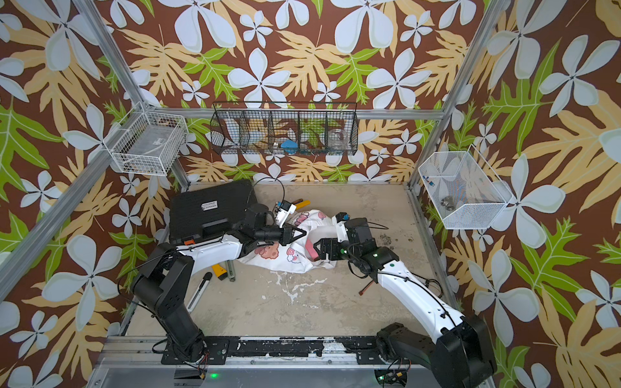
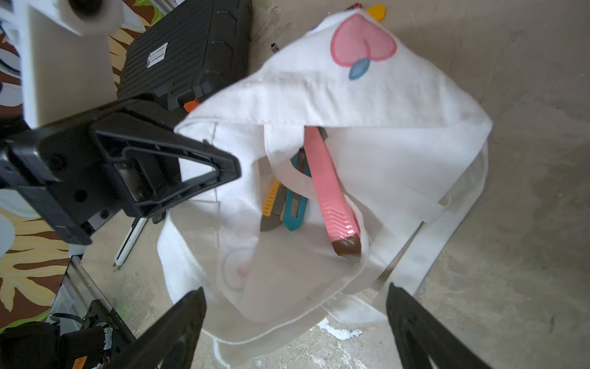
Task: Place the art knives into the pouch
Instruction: Place the utility knife in the pouch, then adjust the pouch at the center of the board.
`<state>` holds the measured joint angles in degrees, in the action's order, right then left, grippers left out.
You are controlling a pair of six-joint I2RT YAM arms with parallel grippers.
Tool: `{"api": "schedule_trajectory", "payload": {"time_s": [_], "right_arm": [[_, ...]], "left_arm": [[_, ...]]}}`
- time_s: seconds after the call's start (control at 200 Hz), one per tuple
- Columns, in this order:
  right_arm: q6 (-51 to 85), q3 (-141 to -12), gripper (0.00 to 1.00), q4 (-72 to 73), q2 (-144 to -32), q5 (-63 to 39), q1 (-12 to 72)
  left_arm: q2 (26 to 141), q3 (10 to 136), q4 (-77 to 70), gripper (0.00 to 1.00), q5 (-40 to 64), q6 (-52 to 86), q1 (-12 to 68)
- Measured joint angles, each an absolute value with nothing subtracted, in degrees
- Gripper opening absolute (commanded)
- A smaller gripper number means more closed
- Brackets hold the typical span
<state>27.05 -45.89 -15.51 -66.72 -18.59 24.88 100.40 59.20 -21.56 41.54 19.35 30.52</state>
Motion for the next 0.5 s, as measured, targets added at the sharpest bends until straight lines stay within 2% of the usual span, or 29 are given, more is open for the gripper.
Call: {"api": "schedule_trajectory", "payload": {"time_s": [0.235, 0.365, 0.495], "right_arm": [[32.8, -40.2, 0.81, -6.8, -70.5, -22.5, 20.9], [36.3, -38.7, 0.7, -1.7, -73.6, -24.3, 17.3], [38.2, -39.8, 0.67, 1.7, -79.6, -26.3, 15.0]], "left_arm": [[100.1, 58.5, -21.3, 0.0, 40.9, 19.4, 30.5], [99.9, 58.3, -21.2, 0.0, 40.3, 19.4, 30.5], [99.9, 56.8, -21.2, 0.0, 39.4, 19.4, 30.5]]}}
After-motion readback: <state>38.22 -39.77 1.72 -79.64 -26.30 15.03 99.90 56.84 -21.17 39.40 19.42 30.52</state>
